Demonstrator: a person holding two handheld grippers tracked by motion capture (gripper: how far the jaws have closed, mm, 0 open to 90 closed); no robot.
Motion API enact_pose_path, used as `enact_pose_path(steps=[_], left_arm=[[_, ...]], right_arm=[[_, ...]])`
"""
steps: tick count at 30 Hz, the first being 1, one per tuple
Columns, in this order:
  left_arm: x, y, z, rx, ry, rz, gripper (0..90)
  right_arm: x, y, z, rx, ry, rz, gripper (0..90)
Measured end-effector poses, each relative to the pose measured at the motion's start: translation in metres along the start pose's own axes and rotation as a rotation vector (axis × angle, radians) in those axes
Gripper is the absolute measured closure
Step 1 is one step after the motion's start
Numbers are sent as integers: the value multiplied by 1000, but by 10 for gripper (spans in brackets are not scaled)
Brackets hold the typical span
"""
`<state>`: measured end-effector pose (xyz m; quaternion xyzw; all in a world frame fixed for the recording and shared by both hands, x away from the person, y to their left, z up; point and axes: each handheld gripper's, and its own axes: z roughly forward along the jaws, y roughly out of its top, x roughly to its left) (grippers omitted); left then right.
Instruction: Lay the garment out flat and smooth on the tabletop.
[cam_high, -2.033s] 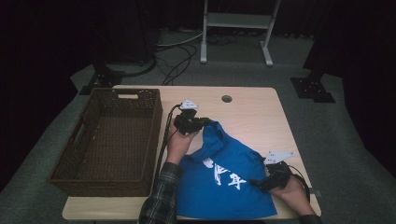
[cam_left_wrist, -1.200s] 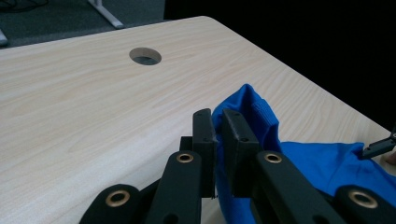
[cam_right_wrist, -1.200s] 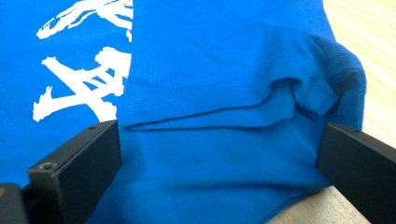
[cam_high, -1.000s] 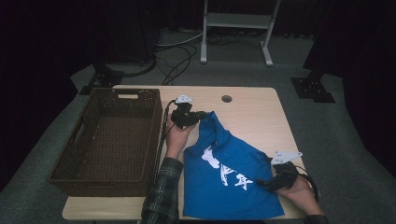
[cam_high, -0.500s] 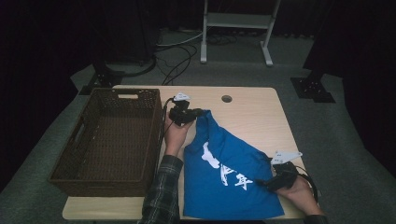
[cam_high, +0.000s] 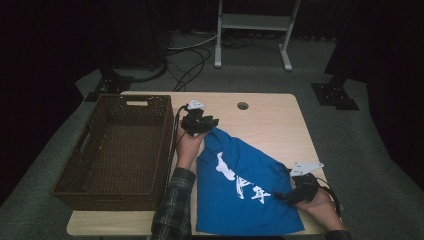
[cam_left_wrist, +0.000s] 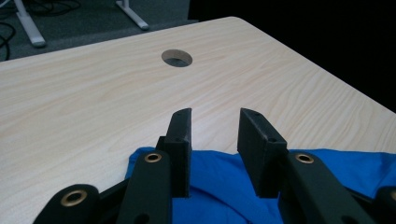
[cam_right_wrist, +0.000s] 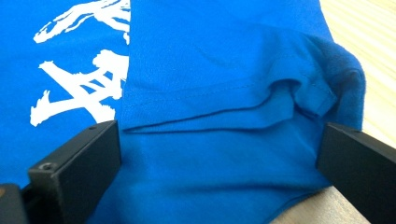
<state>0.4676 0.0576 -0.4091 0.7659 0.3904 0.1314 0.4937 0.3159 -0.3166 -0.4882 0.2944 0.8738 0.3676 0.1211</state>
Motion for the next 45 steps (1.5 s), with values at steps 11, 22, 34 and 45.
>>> enact_pose_path(steps=[11, 22, 34, 45], left_arm=[[-10, -27, 9, 53, -3, 1, 685], [-21, -48, 16, 113, -10, 11, 693], [-25, -60, 27, 150, -8, 16, 703], [-35, -62, 35, 166, 4, 54, 695]], right_arm=[[0, 0, 0, 0, -2, 1, 0], [0, 0, 0, 0, -3, 2, 0], [0, 0, 0, 1, -2, 1, 0], [-3, -3, -6, 24, -17, 13, 0]])
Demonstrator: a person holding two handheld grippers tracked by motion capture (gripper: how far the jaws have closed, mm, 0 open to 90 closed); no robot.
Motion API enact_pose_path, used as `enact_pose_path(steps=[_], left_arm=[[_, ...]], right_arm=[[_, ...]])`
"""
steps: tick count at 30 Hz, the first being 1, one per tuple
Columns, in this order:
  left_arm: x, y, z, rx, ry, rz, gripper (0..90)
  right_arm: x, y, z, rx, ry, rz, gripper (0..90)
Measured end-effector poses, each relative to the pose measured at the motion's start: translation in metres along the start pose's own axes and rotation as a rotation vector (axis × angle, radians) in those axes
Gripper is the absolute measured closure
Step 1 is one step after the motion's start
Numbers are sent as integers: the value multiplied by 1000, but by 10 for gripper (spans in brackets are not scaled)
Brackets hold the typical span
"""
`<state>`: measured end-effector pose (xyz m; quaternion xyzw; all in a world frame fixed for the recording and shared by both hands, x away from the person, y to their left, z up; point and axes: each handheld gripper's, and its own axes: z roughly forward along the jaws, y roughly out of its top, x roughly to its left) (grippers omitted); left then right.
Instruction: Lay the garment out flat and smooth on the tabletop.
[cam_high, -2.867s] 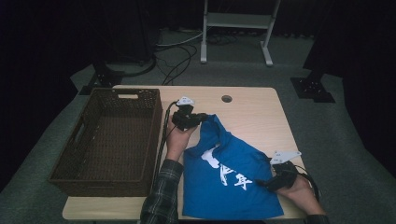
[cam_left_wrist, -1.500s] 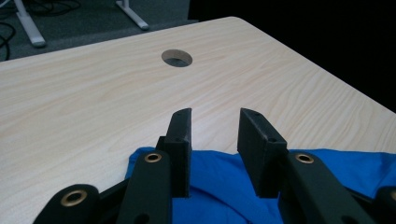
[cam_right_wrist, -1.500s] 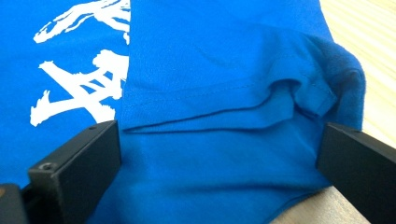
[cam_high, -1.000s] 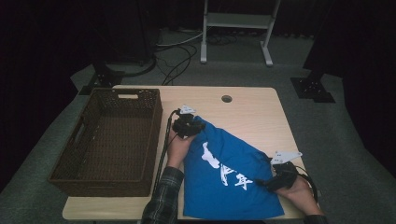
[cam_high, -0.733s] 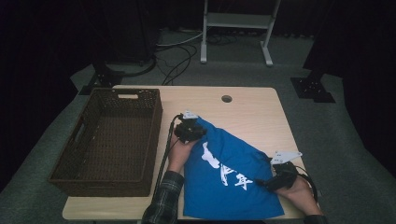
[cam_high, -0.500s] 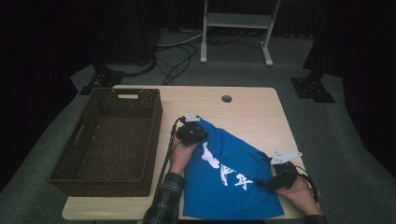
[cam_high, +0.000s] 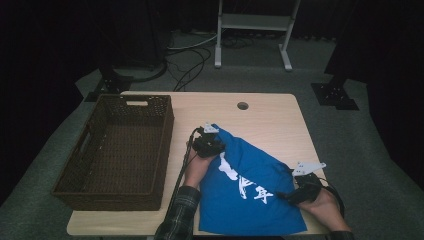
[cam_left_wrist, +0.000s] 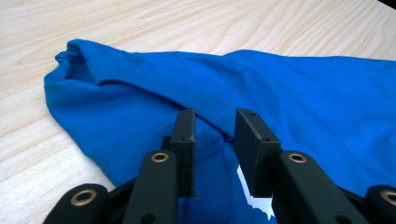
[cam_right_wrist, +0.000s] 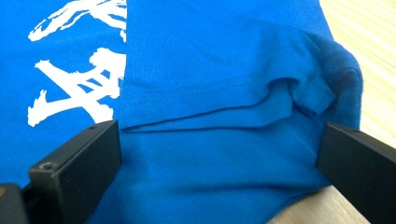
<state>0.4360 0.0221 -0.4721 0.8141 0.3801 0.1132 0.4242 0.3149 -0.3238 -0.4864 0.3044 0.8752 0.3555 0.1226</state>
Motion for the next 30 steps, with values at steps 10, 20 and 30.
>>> enact_pose_path(steps=[10, 20, 30], left_arm=[[-10, 2, 14, 26, 24, 10, 696], [-16, 0, 14, 19, 101, 49, 823], [-10, 0, 8, -21, 62, 6, 869]], right_arm=[[-6, -5, -5, -2, -2, 1, 0], [-6, -5, -4, -7, -4, 2, 0], [-6, -5, -4, -10, -6, 6, 0]])
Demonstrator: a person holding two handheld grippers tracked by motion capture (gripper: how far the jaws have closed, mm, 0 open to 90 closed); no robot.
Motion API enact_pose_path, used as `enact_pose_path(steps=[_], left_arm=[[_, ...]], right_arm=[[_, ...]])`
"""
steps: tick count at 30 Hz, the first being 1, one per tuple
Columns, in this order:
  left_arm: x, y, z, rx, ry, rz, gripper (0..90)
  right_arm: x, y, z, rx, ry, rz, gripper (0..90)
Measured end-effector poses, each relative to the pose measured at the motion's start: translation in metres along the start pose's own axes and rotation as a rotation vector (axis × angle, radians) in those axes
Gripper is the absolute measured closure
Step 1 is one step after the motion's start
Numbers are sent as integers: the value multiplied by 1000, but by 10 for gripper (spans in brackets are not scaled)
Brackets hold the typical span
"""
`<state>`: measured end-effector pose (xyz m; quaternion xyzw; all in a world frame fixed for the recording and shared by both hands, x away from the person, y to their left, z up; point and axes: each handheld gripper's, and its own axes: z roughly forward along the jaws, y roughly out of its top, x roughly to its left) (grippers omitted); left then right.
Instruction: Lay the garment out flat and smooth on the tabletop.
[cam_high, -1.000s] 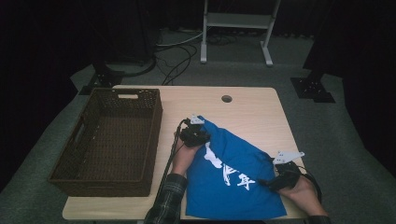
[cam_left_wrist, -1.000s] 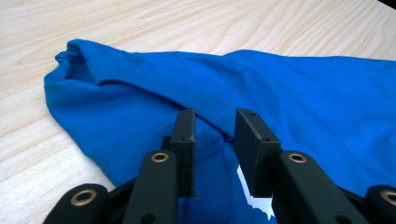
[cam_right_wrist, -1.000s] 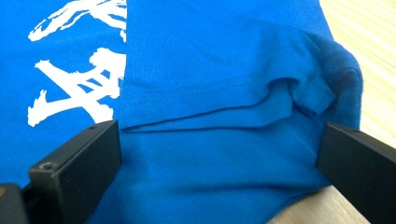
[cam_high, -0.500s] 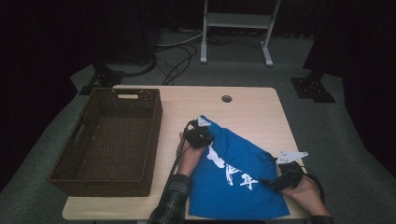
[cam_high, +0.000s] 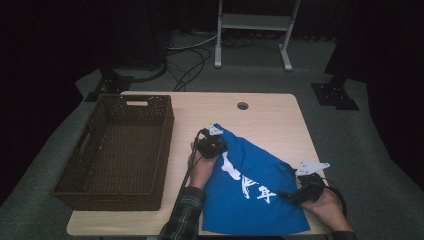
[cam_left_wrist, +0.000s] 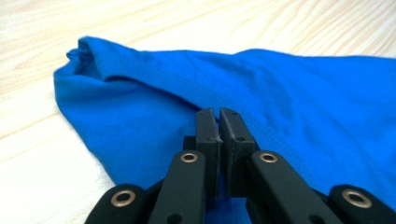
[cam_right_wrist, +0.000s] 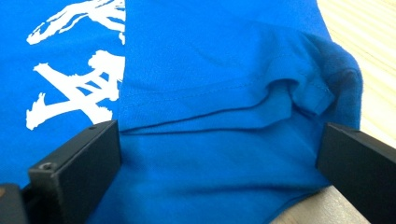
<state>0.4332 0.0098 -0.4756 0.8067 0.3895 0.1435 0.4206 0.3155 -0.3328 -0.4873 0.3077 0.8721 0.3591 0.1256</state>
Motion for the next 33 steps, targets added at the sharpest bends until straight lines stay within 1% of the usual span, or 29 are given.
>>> enact_pose_path(steps=[3, 8, 13, 15, 18, 21, 23, 28, 33], left_arm=[[1, 0, -3, -21, -10, -15, 870], [4, -1, -6, -45, -26, -16, 870], [9, -3, -8, -63, -48, -38, 870], [11, -4, -9, -65, -52, -39, 869], [14, -6, -11, -89, -67, -60, 869], [16, -7, -13, -96, -65, -59, 869], [17, -9, -14, -96, -56, -50, 869], [23, -12, -18, -109, -41, -62, 869], [26, -13, -22, -116, -33, -62, 869]], right_arm=[[0, 0, 0, 0, 0, 0, 0], [0, 0, 0, -1, -1, 1, 0], [0, 0, 0, -1, -1, 1, 0], [0, 0, 0, -1, -2, 2, 0], [0, 0, 0, -1, -2, 2, 0], [0, 0, 0, -1, -2, 2, 0], [0, 0, 0, 0, -2, 3, 0], [0, 0, 0, 0, -2, 2, 0], [0, 0, 0, 0, -2, 2, 0]])
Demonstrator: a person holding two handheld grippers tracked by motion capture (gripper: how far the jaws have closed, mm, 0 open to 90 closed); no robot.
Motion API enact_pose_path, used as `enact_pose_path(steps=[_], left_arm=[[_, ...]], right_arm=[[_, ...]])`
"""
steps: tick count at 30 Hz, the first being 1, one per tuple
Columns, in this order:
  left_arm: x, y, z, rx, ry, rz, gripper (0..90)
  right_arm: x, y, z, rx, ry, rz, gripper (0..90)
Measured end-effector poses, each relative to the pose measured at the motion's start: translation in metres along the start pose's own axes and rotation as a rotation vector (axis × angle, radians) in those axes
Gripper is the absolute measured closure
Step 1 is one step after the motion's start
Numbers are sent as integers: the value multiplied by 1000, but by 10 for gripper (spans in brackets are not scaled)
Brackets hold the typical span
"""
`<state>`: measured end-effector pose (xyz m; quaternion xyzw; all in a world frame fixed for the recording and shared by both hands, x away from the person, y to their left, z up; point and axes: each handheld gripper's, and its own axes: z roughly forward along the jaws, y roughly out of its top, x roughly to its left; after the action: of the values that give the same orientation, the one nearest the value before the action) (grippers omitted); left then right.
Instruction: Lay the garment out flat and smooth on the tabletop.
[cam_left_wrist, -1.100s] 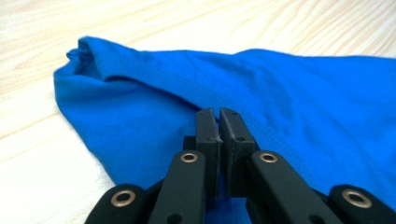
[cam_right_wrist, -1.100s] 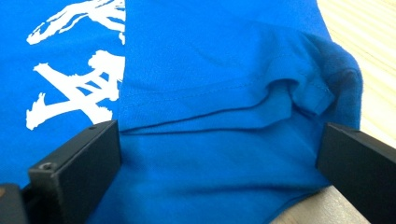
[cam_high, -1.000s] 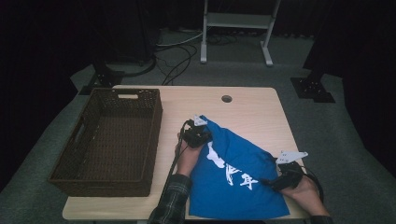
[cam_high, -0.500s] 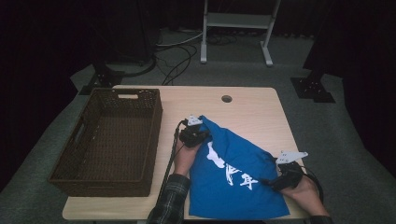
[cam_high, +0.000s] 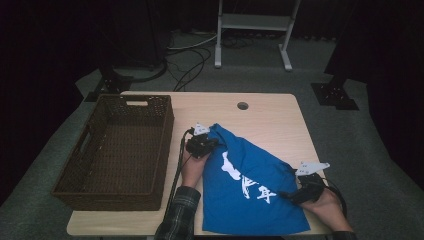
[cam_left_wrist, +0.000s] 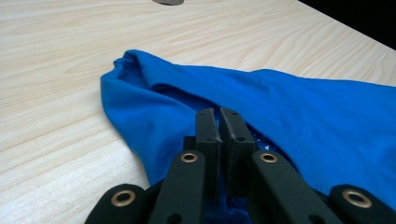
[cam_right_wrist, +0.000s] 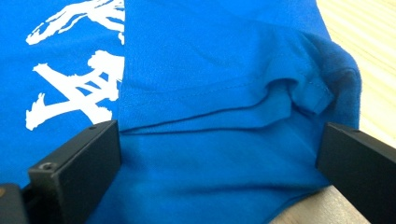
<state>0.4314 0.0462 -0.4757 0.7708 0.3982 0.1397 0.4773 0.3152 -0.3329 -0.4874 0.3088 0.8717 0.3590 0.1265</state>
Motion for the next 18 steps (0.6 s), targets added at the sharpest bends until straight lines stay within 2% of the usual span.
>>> enact_pose_path(steps=[8, 16, 18], left_arm=[[5, -2, -7, -20, 19, -5, 868], [11, -3, -19, -28, 71, 20, 867], [13, -3, -21, -36, 74, 11, 867]], right_arm=[[0, 0, 0, 4, -2, 3, 0], [0, 0, -1, 4, -3, 3, 0], [0, 0, -1, 4, -3, 4, 0]])
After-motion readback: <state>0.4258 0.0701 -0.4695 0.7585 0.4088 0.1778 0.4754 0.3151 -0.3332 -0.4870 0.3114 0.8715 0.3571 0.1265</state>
